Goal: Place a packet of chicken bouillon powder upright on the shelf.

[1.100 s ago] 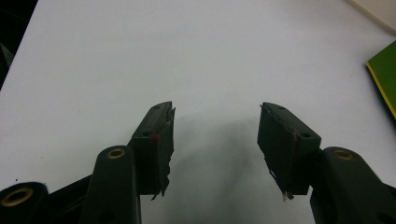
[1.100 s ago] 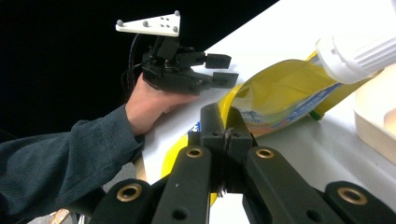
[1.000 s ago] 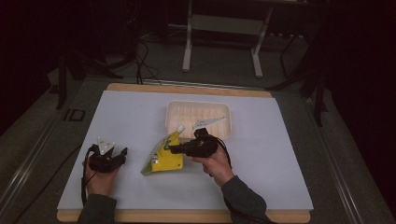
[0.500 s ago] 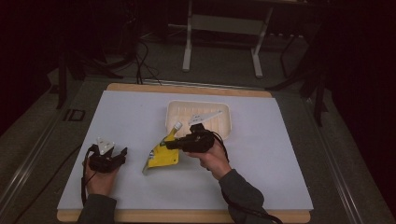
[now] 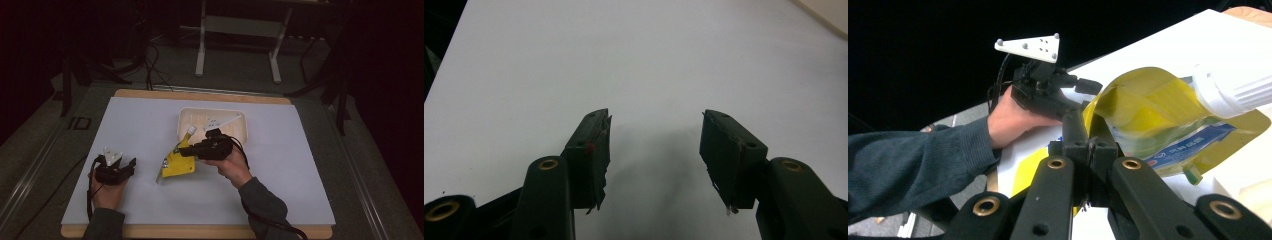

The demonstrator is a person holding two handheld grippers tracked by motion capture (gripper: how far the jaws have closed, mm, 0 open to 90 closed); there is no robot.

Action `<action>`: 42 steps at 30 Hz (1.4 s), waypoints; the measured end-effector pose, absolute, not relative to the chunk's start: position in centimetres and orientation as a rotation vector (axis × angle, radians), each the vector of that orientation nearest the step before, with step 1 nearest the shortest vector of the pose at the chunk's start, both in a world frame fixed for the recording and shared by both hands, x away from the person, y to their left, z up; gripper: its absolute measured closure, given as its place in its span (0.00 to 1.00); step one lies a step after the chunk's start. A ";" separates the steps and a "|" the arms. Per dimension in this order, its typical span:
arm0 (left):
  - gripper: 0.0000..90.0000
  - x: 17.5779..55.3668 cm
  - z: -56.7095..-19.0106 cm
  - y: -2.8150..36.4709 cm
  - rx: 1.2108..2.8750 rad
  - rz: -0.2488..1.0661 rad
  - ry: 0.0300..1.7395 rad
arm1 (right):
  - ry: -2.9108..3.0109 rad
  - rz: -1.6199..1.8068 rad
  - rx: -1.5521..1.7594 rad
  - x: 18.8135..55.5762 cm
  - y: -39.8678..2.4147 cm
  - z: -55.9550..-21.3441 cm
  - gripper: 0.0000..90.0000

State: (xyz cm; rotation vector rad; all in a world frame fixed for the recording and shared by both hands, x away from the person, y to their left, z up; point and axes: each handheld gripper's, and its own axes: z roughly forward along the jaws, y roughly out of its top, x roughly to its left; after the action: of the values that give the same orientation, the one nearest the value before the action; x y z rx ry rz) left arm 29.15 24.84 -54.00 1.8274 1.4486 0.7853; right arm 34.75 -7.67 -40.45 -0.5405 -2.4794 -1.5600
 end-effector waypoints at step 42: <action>0.50 29.2 -54.0 24.8 1.832 0.784 1.448 | -2.687 -1.558 -0.439 35.0 -8.5 -35.4 1.00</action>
State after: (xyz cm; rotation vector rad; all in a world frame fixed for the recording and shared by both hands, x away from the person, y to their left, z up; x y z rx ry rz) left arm 29.17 24.80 -54.03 1.8316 1.4477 0.7839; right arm 34.96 -8.54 -35.42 -0.4392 -2.6868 -1.5577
